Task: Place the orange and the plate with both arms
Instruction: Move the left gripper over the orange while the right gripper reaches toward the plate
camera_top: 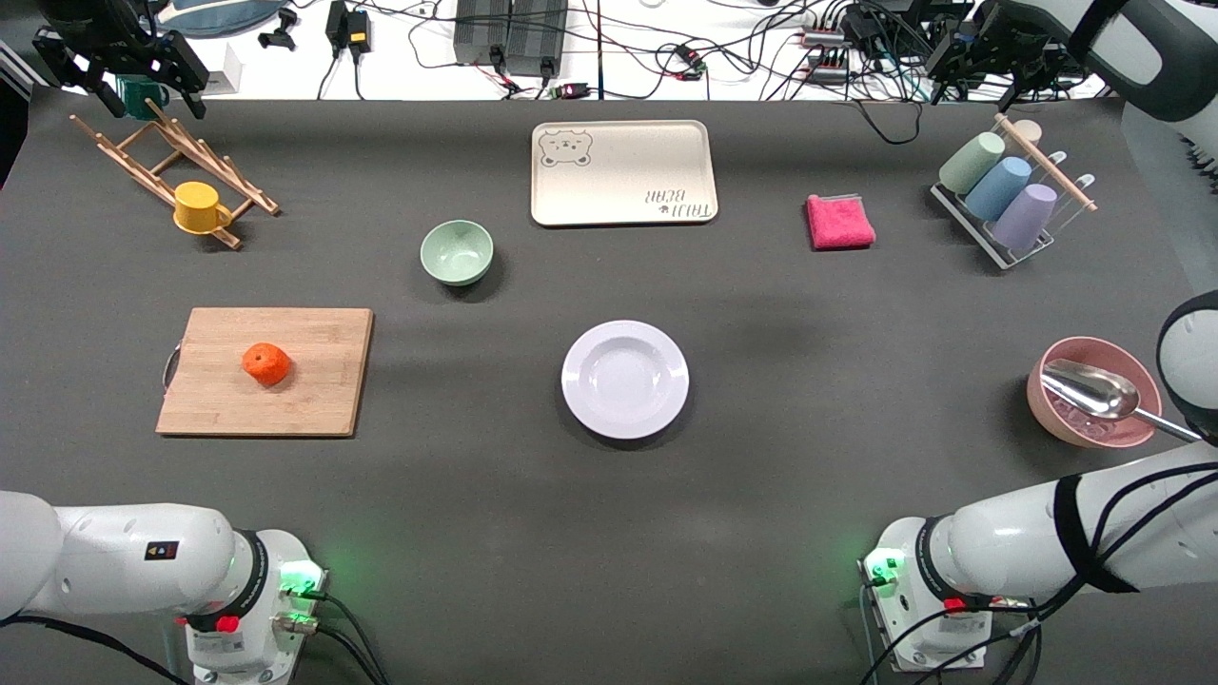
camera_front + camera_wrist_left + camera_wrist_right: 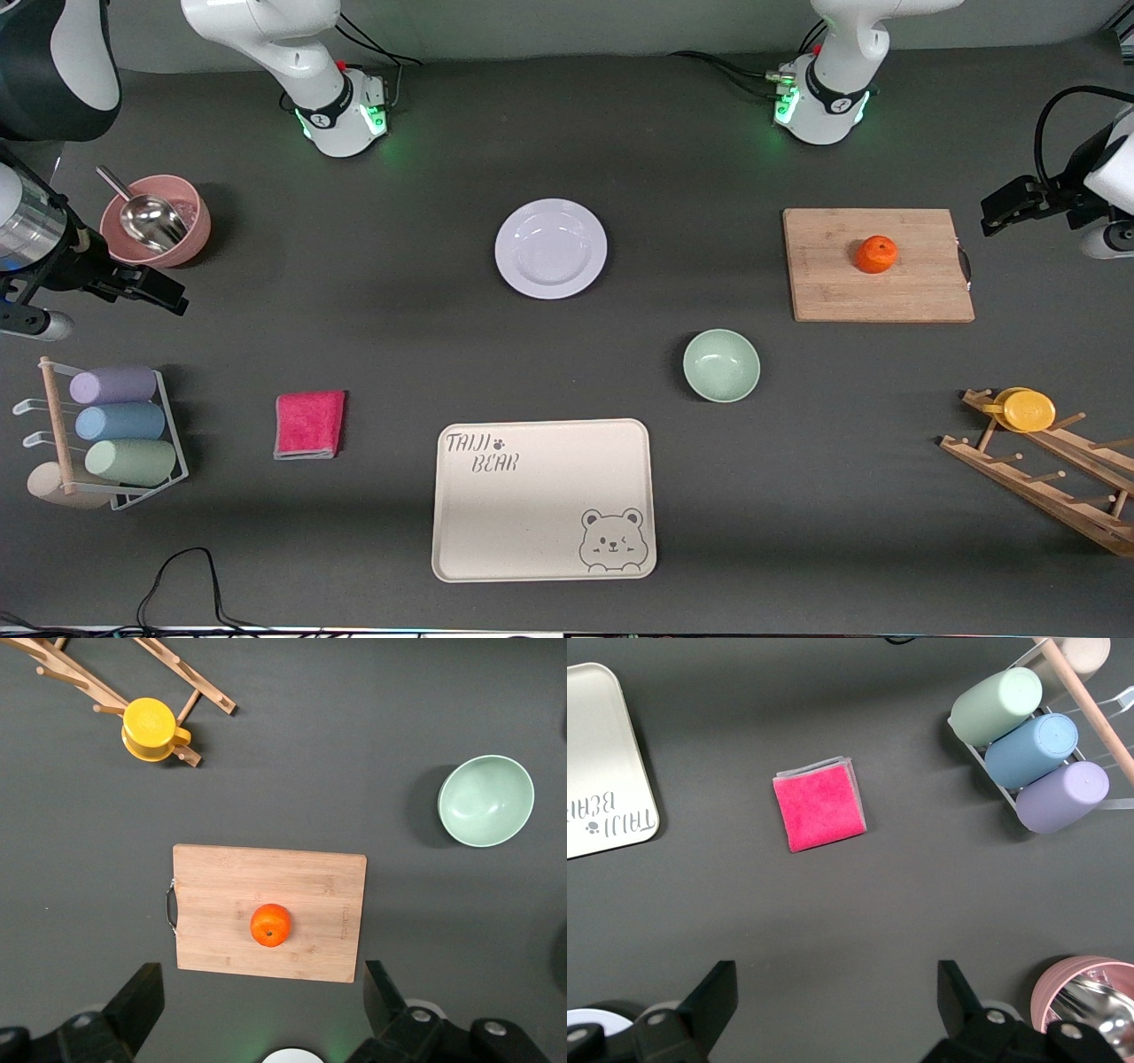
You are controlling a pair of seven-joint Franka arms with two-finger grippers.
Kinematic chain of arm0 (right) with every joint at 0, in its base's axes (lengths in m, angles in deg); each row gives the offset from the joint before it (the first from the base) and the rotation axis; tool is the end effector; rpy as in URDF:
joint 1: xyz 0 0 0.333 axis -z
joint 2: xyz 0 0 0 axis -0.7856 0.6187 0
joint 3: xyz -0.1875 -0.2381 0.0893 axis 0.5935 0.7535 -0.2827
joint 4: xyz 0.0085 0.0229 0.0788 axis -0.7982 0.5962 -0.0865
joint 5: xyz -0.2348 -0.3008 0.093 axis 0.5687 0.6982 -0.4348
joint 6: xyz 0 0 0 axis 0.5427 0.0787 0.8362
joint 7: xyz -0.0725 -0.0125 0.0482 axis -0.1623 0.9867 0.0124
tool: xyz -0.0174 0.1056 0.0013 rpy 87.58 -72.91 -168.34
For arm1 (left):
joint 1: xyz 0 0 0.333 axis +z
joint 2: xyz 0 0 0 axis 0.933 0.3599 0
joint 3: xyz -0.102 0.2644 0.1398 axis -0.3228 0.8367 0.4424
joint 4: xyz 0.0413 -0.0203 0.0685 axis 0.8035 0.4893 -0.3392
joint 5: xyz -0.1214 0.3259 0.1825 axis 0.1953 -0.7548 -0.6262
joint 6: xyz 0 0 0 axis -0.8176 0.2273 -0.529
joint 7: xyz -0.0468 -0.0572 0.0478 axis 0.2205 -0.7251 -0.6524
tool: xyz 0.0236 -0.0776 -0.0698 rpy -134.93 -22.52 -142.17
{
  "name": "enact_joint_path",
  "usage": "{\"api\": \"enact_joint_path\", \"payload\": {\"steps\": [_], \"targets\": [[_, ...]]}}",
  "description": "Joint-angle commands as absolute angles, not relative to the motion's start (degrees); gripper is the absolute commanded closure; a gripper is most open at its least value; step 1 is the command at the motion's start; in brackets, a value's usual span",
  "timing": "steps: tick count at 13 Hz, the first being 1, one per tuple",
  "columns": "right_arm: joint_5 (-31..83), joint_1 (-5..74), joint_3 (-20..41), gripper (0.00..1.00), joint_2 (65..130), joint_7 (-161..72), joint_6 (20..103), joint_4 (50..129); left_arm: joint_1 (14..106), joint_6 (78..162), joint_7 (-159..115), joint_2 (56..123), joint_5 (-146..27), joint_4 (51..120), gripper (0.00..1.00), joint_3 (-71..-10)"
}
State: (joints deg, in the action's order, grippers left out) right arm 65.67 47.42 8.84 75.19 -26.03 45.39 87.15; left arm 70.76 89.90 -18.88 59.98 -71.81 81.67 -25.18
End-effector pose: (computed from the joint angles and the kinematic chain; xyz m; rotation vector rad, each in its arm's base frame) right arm 0.5729 0.0028 0.5683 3.0727 -0.3366 0.0369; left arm 0.5274 -0.0046 0.6124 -3.0748 -0.0657 0.1139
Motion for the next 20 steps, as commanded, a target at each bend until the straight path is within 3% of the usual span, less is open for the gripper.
{"api": "enact_joint_path", "payload": {"steps": [1, 9, 16, 20], "targets": [[64.55, 46.94, 9.13, 0.00, 74.45, -26.58, 45.21, 87.29, 70.84, 88.12, -15.49, 61.10, -74.12, 79.66, 0.00, -25.12], [58.76, 46.68, 8.95, 0.00, 74.45, -26.76, 45.12, 87.73, 71.45, 88.03, -14.41, 60.85, -74.23, 82.46, 0.00, -25.13], [55.59, 44.31, 8.95, 0.00, 74.11, -26.94, 46.61, 92.11, 71.63, 90.75, -13.71, 39.07, -74.76, 105.81, 0.00, -25.04], [43.12, 45.62, 8.87, 0.00, 73.14, -27.20, 48.36, 96.15, 71.72, 98.48, -13.62, 31.23, -74.84, 120.07, 0.00, -24.60]]}}
